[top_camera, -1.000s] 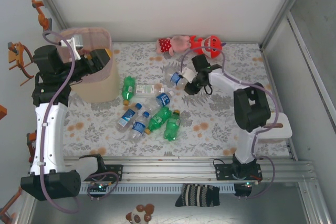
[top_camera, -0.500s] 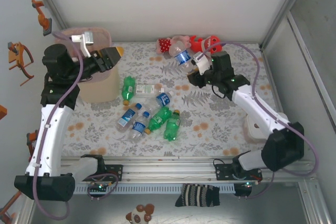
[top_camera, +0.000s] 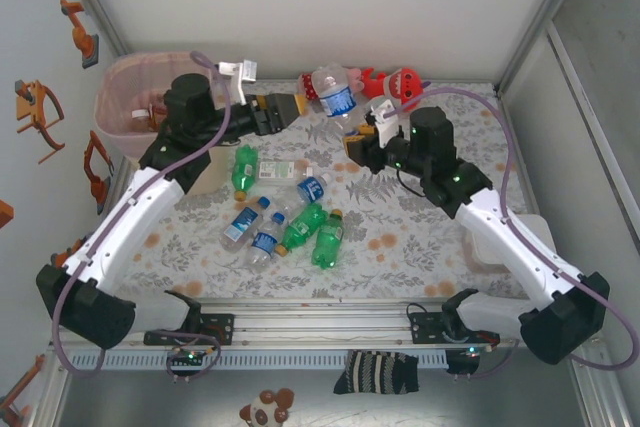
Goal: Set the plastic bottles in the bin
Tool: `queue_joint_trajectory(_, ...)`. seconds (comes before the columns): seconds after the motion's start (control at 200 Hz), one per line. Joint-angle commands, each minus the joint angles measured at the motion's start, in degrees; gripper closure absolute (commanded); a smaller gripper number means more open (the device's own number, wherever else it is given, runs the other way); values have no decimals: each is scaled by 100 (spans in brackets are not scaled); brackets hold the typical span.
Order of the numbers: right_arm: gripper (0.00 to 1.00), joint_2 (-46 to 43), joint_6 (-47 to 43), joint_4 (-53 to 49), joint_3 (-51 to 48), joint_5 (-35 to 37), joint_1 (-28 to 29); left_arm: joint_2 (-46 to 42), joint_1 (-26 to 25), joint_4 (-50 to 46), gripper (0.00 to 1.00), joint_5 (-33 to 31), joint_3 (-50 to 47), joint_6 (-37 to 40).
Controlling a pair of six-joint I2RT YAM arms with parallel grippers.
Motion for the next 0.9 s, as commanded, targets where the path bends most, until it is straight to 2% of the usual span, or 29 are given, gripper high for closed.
queue_joint_trajectory(0.0,82,-100,281,205,5,-17,103,177,-331,450,8,-372,317,17)
queue_joint_trajectory(0.31,82,-181,358,144,62,148,369,620,-942,513,10,-816,570,228)
queue_joint_trajectory(0.506,82,-167,376,109,98,273,405,742,-1139,383,17,-927,602,318)
queue_joint_trajectory(0.896,82,-106,393,161,108,360,448,774,-1230,373,39,-957,580,315)
